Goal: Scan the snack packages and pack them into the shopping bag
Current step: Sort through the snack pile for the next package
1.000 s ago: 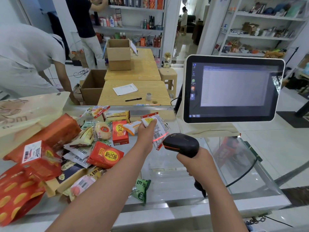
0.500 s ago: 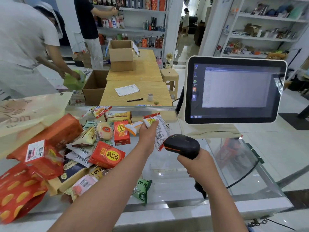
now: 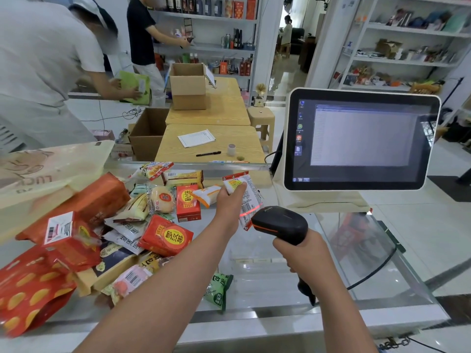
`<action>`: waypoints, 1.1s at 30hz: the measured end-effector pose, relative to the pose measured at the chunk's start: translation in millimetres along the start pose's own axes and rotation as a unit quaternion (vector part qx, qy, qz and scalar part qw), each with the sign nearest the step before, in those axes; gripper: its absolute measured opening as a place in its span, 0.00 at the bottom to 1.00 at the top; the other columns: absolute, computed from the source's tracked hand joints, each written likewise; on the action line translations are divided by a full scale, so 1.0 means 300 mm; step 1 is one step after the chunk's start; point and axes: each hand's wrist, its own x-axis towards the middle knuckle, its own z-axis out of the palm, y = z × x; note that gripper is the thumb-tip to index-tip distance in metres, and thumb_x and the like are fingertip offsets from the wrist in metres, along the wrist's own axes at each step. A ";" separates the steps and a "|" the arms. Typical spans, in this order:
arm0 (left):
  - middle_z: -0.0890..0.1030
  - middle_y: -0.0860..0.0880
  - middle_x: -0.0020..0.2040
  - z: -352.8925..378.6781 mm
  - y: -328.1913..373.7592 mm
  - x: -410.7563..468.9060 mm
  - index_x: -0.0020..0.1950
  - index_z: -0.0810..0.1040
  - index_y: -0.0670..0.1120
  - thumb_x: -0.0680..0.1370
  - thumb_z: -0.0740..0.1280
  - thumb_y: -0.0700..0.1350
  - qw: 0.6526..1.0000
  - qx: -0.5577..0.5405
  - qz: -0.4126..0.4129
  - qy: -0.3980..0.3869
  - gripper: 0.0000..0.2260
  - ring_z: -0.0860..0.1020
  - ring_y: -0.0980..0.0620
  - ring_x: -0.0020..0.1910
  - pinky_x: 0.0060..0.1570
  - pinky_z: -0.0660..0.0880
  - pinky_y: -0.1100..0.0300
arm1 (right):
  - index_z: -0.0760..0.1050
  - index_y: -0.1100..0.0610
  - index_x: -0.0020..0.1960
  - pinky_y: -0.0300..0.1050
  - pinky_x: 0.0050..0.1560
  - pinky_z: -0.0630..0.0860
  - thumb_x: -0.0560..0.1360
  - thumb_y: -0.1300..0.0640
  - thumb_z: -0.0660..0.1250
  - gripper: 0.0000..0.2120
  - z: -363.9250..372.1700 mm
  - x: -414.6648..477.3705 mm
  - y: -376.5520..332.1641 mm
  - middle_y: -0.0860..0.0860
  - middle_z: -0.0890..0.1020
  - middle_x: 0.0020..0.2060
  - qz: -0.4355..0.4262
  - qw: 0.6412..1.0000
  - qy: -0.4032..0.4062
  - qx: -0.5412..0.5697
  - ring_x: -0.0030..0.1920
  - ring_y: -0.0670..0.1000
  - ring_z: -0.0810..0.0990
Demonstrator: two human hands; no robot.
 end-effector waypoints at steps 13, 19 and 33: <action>0.81 0.49 0.49 0.002 -0.005 -0.012 0.58 0.73 0.48 0.79 0.66 0.46 1.000 0.004 0.008 -0.003 0.08 0.81 0.53 0.43 0.36 0.79 0.60 | 0.75 0.59 0.38 0.44 0.31 0.70 0.68 0.63 0.68 0.02 -0.001 -0.014 0.000 0.51 0.73 0.24 -0.004 1.000 -0.007 0.018 0.29 0.51 0.71; 0.81 0.49 0.47 0.002 -0.011 -0.011 0.53 0.73 0.48 0.79 0.66 0.45 1.000 -0.007 0.009 0.002 0.05 0.82 0.52 0.44 0.34 0.79 0.61 | 0.74 0.56 0.37 0.41 0.28 0.71 0.69 0.64 0.69 0.05 -0.002 -0.016 -0.003 0.48 0.73 0.22 -0.009 0.999 -0.011 0.033 0.27 0.49 0.71; 0.81 0.50 0.49 -0.003 -0.021 0.016 0.55 0.73 0.51 0.79 0.66 0.47 1.000 0.013 0.011 0.000 0.06 0.82 0.51 0.47 0.41 0.79 0.58 | 0.75 0.56 0.38 0.40 0.29 0.71 0.69 0.64 0.68 0.04 -0.002 -0.007 -0.009 0.46 0.73 0.22 -0.001 0.999 -0.017 0.046 0.26 0.48 0.71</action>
